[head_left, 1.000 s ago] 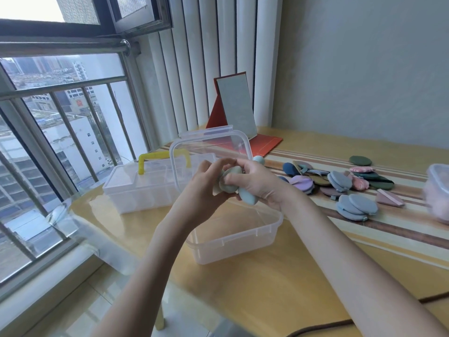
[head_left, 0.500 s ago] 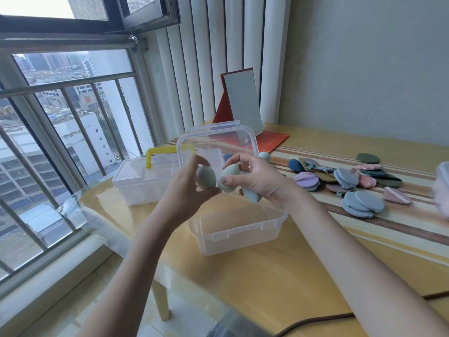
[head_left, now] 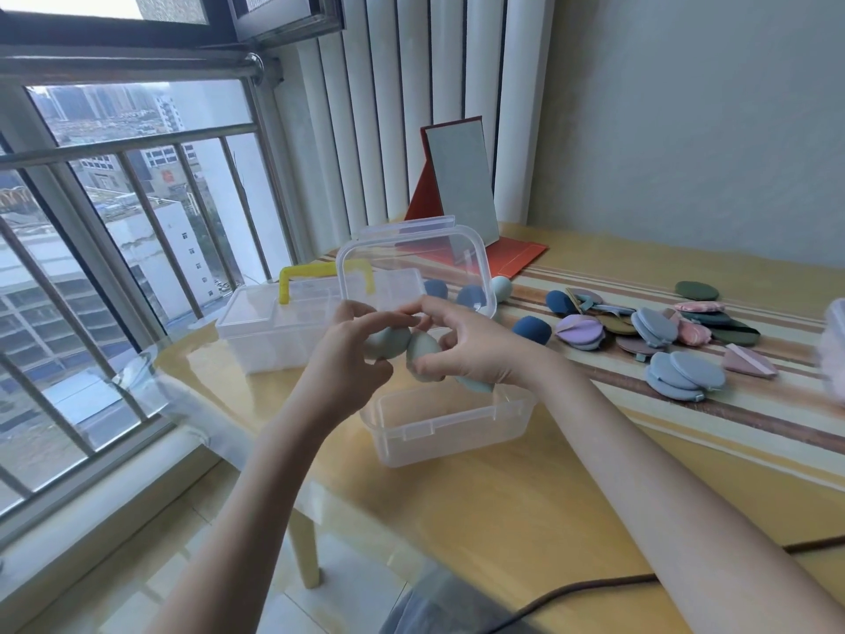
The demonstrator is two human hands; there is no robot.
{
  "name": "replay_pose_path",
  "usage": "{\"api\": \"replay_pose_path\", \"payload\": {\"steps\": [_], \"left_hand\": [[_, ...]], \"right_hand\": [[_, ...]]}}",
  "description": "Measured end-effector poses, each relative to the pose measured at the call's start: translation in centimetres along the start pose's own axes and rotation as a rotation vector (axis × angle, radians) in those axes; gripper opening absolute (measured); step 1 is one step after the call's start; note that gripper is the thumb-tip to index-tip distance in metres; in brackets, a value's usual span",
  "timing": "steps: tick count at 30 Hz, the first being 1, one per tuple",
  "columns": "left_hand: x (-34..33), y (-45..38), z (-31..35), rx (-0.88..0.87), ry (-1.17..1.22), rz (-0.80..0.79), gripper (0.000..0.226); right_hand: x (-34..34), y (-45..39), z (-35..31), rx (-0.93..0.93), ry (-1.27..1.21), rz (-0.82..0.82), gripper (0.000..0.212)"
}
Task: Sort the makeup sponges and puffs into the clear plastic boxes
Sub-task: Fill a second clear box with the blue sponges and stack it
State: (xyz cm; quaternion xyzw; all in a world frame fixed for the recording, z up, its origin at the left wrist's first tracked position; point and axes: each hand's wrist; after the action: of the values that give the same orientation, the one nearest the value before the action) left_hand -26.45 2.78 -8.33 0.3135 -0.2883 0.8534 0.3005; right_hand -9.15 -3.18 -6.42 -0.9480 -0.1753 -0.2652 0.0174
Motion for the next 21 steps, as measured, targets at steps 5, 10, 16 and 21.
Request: {"api": "replay_pose_path", "payload": {"steps": [5,10,16,21], "left_hand": [[-0.5,-0.2,-0.5,-0.051,0.104,0.082,0.058],[-1.4,0.3,-1.4,-0.006,0.402,0.183,0.042],[-1.7,0.3,-1.4,-0.028,0.497,0.139,0.042],[-1.9,0.8,-1.1,-0.001,0.577,0.084,0.048]], "right_hand": [[0.0,-0.2,0.2,-0.029,-0.056,0.058,0.038],[-0.1,-0.3,0.2,-0.021,-0.09,0.116,0.029],[0.0,-0.1,0.1,-0.041,-0.093,0.174,0.012],[-0.3,-0.2,0.1,-0.053,0.015,0.143,0.009]]}}
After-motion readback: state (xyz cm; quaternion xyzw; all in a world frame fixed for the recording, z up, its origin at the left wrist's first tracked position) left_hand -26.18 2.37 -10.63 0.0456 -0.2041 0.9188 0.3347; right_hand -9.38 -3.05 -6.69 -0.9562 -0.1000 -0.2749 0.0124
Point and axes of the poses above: each hand's wrist, its own y-axis away from the middle knuckle, its own x-axis out of the back of the hand, z = x × y, and after that the axes turned 13 degrees about -z, right-handed
